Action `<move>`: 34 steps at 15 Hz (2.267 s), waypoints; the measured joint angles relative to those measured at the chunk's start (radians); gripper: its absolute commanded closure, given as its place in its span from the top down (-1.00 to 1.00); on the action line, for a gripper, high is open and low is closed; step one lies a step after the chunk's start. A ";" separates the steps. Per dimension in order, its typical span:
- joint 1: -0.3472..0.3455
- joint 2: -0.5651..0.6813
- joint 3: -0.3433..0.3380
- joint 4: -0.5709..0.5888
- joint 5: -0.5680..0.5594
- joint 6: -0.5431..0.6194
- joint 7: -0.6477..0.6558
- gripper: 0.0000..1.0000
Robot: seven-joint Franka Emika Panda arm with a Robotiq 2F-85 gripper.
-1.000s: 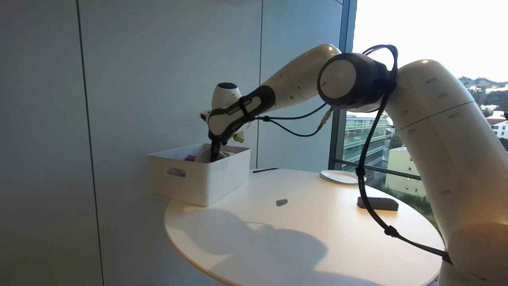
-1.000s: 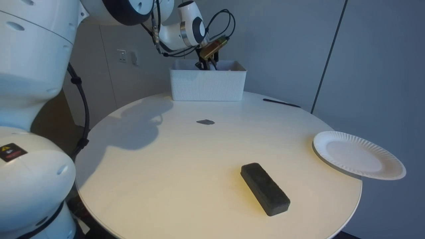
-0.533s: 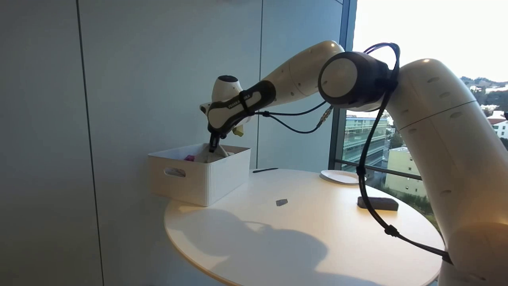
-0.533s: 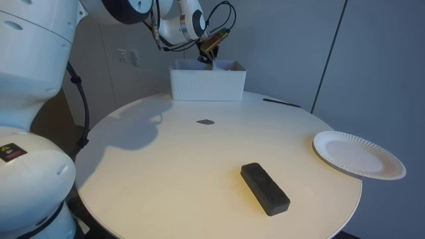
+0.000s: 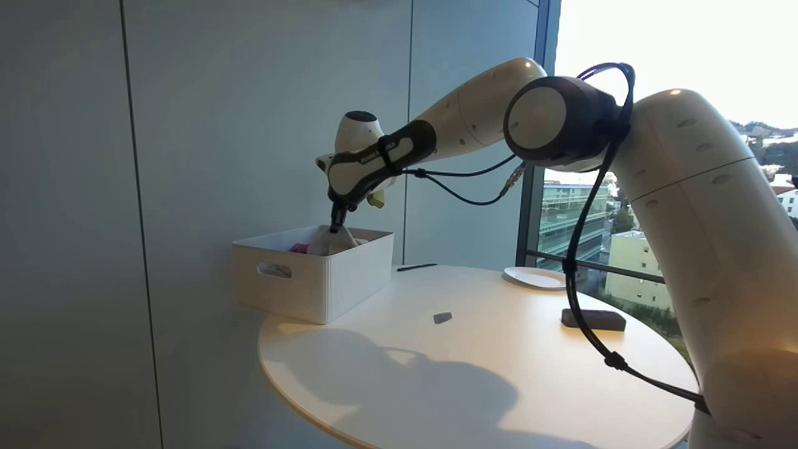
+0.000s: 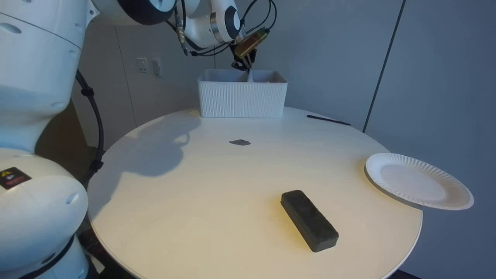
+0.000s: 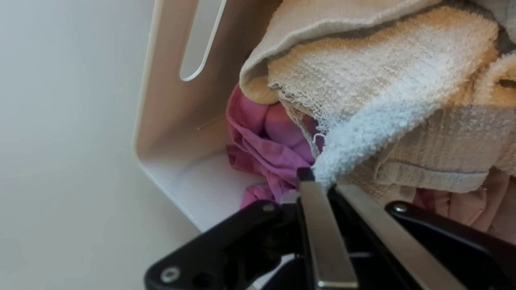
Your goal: Pick up the white towel from the white basket and put it on the table, fold the white towel twice
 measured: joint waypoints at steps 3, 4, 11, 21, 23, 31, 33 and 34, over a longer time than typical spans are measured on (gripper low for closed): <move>0.000 0.000 0.000 0.000 0.000 -0.004 0.001 -0.95; 0.000 -0.001 0.000 0.000 0.000 -0.004 0.001 -0.95; 0.001 -0.172 -0.022 -0.076 -0.056 0.136 0.048 -0.96; -0.027 -0.663 -0.166 -0.380 -0.718 0.216 0.748 -0.96; -0.062 -0.771 -0.166 -0.446 -0.837 0.183 0.888 -0.95; -0.207 -1.058 -0.246 -0.771 -0.860 0.000 1.024 -0.95; -0.255 -1.037 -0.273 -0.827 -0.866 -0.038 1.074 -0.95; -0.285 -1.020 -0.277 -0.845 -0.893 -0.057 1.113 -0.95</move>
